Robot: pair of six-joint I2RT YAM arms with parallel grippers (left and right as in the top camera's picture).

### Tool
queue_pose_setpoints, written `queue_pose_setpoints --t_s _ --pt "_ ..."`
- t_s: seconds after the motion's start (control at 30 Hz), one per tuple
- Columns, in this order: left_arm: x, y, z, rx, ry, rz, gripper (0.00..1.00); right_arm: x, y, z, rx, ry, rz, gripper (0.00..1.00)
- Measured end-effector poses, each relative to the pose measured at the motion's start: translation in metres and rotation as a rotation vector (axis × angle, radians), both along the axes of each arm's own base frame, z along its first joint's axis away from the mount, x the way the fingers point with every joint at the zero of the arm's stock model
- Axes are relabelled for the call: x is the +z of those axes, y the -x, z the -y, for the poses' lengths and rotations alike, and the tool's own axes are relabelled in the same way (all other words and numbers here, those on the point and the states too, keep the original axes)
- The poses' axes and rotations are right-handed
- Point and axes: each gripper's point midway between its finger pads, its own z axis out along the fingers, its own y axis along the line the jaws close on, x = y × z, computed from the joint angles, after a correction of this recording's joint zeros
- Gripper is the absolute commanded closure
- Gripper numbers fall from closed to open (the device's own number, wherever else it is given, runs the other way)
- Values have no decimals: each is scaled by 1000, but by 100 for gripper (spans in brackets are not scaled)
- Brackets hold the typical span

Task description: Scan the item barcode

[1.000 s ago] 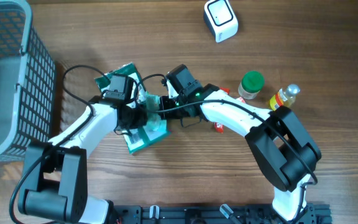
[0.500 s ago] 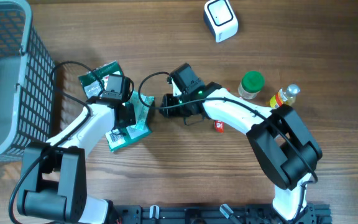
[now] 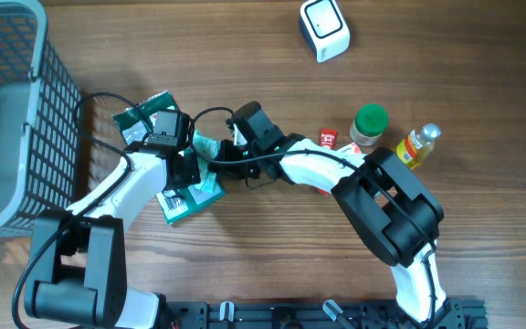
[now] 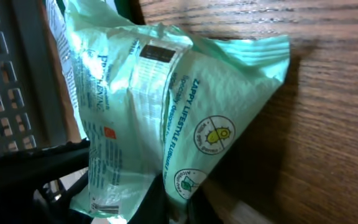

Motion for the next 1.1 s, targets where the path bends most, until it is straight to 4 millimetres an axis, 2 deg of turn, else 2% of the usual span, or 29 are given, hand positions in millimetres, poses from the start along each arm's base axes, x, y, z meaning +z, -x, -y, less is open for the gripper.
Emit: queue_pose_setpoints --t_s 0.1,0.17,0.23,0.33,0.6,0.67,0.7,0.73,0.77,0.83,0.87,0.9,0.93,0.97,1.03,1.07,1.1 --pt "0 0 2 -3 10 -1 94 -1 2 13 8 42 -25 96" --pt "0 0 3 -4 15 -1 94 2 4 38 -7 125 -45 96" --pt "0 0 3 -5 16 0 94 5 -3 66 -35 211 -26 96" --pt "0 0 4 -5 18 0 95 7 -10 96 -52 310 6 96" --pt "2 -7 5 -6 23 31 96 4 -1 107 43 370 46 94" --pt "2 -9 5 -8 25 38 96 4 2 109 58 379 45 86" --pt "2 -9 5 -8 25 39 96 5 4 110 63 385 42 72" --pt "2 -10 5 -8 25 40 94 5 6 113 74 396 39 63" --pt "2 -10 5 -8 25 40 88 5 9 117 78 414 32 49" --pt "2 -10 5 -10 25 39 77 6 12 120 95 432 28 39" --pt "3 -9 6 -7 28 39 71 8 12 121 111 440 34 38" --pt "8 -11 6 -10 31 49 69 15 8 118 115 429 58 37" --pt "12 -13 7 -13 33 60 66 20 6 117 117 426 67 33" --pt "23 -17 8 -10 39 79 65 28 3 115 120 418 85 27" --pt "57 -36 12 -14 62 175 65 46 -3 112 121 400 122 25" --pt "78 -47 15 -16 76 237 66 53 -4 113 116 395 129 26" --pt "95 -53 18 -17 95 285 72 57 -4 115 110 394 128 26"
